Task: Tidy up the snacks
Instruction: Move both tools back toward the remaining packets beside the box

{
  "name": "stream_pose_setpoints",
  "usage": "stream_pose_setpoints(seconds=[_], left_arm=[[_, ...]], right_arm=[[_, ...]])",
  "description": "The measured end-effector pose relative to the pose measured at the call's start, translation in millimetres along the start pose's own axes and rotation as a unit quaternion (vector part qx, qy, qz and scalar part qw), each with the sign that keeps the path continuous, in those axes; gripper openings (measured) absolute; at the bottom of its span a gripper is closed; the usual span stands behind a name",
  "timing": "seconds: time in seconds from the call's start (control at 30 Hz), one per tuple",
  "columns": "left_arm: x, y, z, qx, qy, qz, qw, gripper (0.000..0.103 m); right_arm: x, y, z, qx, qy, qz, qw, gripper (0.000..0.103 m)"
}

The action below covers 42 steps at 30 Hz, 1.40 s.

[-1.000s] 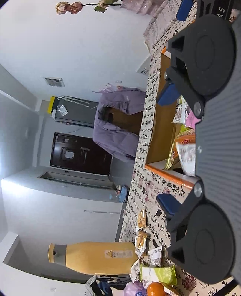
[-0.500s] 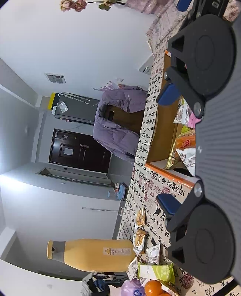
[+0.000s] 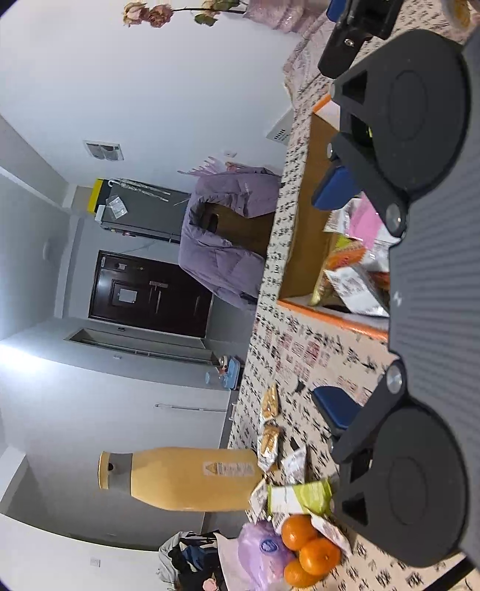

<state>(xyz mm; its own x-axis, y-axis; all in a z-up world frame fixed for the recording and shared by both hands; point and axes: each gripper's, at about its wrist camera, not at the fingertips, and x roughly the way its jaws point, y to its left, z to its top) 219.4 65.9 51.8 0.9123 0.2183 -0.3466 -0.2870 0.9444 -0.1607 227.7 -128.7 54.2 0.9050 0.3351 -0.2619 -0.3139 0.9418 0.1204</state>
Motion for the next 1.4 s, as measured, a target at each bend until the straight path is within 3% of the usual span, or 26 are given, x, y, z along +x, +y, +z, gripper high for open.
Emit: stream_pose_setpoints(seconds=[0.3, 0.7, 1.1, 1.4], left_arm=[[-27, 29, -25, 0.017, 0.028, -0.010, 0.9994, 0.103], [-34, 63, -54, 0.055, 0.063, -0.019, 0.9963, 0.103], [-25, 83, -69, 0.031, 0.073, -0.030, 0.9964, 0.103], [-21, 91, -72, 0.014, 0.082, -0.017, 0.9963, 0.103]], right_arm=[[-25, 13, -29, -0.020, 0.050, -0.009, 0.999, 0.103], [-37, 28, -72, -0.031, 0.112, -0.030, 0.993, 0.103], [-27, 46, -78, -0.040, 0.137, -0.040, 0.989, 0.103], [2, 61, -72, -0.049, 0.172, -0.025, 0.984, 0.103]])
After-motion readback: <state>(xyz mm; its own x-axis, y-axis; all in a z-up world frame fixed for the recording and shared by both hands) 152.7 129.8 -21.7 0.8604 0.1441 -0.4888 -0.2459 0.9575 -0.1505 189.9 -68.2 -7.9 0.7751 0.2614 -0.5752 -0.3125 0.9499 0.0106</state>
